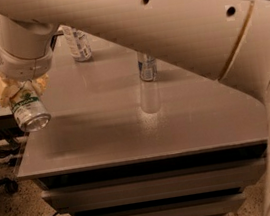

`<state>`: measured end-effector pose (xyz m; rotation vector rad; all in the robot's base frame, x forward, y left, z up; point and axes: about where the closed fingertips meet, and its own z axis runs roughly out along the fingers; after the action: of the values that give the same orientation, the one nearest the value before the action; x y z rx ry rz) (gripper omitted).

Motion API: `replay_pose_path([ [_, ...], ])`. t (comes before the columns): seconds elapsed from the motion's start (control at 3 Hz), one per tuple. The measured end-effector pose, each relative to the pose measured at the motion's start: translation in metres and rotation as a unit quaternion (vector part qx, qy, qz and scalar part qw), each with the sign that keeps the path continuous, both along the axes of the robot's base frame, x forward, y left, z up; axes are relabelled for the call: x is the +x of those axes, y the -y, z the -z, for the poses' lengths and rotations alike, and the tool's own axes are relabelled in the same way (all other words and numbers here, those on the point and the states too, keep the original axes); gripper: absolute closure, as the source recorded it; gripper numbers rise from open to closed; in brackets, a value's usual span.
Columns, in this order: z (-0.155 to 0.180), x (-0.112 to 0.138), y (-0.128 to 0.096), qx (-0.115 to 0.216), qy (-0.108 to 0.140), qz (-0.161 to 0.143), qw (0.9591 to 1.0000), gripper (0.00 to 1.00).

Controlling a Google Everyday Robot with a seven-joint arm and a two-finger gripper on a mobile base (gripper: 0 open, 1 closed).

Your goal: Place 7up can upright

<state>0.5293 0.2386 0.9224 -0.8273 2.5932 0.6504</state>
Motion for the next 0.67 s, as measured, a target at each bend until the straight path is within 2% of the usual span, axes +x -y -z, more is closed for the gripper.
replay_pose_path([
  [0.67,-0.0022,0.0024,0.0018,0.005,0.005,-0.008,0.9999,1.0],
])
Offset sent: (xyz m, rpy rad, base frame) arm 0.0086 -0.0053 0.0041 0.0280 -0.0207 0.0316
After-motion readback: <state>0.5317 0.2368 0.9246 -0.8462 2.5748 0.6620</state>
